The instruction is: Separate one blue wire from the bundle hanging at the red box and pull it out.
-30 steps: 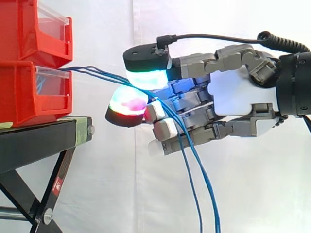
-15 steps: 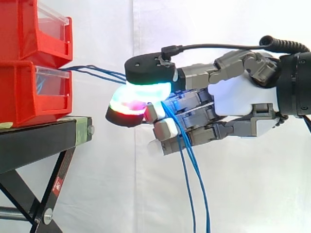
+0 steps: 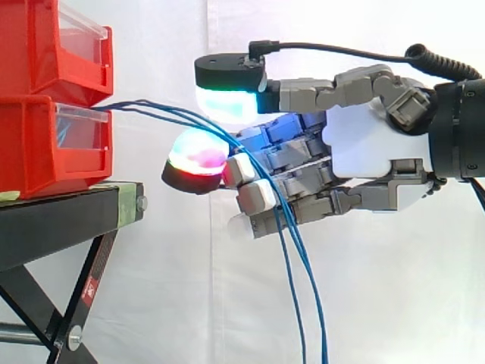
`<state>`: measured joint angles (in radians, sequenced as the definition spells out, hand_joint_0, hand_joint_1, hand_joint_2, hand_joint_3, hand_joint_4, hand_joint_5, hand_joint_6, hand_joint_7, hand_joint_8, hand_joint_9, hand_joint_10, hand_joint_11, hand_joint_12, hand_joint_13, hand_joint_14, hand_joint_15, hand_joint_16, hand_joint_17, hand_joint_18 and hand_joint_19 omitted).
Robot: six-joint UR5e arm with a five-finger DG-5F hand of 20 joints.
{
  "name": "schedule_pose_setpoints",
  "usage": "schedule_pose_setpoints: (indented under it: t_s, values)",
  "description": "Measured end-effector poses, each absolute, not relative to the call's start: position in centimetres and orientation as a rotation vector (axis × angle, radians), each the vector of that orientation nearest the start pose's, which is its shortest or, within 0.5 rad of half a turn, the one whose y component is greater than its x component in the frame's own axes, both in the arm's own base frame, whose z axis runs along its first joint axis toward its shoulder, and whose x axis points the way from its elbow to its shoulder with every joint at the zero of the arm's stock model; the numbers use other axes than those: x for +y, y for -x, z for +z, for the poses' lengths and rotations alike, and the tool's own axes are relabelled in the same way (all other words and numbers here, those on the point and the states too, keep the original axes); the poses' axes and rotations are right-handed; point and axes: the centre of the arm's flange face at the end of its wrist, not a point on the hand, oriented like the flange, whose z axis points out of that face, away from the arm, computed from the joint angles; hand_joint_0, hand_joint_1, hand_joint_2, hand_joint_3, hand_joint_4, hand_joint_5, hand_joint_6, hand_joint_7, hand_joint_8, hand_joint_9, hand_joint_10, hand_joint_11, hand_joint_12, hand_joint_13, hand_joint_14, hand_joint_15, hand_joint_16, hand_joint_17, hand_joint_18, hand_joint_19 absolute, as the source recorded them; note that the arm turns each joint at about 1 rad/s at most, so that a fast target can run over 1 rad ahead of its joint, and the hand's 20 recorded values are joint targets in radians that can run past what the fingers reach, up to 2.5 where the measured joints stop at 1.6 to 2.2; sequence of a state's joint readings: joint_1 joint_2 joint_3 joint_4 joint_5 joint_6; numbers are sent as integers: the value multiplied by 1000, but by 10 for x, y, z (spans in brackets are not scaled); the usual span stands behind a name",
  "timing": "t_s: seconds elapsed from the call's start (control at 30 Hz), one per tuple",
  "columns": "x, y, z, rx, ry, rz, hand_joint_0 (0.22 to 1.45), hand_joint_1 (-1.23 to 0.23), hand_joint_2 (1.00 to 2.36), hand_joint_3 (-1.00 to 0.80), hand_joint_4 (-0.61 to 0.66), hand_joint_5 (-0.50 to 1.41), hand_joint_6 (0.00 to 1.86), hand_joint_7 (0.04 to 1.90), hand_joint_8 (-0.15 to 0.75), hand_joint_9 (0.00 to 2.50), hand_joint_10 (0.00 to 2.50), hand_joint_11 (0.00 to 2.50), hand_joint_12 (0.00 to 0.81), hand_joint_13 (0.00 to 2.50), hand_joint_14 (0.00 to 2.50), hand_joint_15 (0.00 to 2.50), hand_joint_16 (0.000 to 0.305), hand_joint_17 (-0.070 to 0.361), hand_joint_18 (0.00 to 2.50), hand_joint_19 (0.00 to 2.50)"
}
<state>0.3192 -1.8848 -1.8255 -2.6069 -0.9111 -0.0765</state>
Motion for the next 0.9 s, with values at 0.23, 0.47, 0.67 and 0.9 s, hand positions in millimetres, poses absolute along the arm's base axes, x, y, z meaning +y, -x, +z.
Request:
schedule_pose_setpoints:
  t_s: [0.23, 0.47, 0.67, 0.9]
  values:
    - [-16, -571, 253, 1027, -1314, 873, 636, -643, 1027, -145, 251, -236, 866, 960, 345, 893, 12, 1308, 328, 1160, 23, 1287, 31, 69, 663, 568]
    - [-16, -571, 253, 1027, -1314, 873, 684, -768, 1031, -54, 267, -236, 879, 999, 343, 911, 13, 1315, 325, 1166, 22, 1291, 30, 67, 679, 569]
    - [-16, -571, 253, 1026, -1315, 874, 728, -853, 1030, -114, 258, -241, 884, 1021, 336, 870, 14, 1320, 327, 1148, 24, 1288, 28, 64, 650, 541]
    - [-16, -571, 253, 1024, -1316, 876, 780, -924, 1026, -195, 258, -248, 885, 1018, 335, 800, 13, 1322, 291, 1076, 22, 1247, 20, 45, 520, 364]
